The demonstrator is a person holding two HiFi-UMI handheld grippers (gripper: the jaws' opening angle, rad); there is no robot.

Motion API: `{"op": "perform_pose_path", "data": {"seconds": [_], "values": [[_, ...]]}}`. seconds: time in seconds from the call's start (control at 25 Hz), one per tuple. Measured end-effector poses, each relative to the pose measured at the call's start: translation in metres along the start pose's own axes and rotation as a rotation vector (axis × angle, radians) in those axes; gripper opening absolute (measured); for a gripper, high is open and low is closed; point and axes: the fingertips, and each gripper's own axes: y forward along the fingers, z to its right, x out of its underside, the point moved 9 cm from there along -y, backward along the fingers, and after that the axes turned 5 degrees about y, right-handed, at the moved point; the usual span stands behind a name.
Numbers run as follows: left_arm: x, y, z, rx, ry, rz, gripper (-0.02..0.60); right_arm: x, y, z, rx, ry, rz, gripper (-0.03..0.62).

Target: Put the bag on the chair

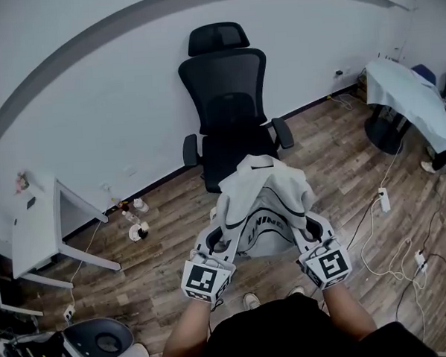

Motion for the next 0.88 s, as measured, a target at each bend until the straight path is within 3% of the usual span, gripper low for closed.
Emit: {"op": "perform_pose_path", "data": {"seconds": [0.36, 0.88], "values": [[0.005, 0.008, -0.031, -0.037, -0.019, -0.004, 0.084, -0.002, 0.036, 0.001, -0.034, 0.0, -0.021, 0.061], [0.013, 0.087, -0.069, -0.119, 0.004, -0.052, 0.084, -0.001, 0.109, 0.07, -0.103, 0.007, -0.035, 0.061]]}}
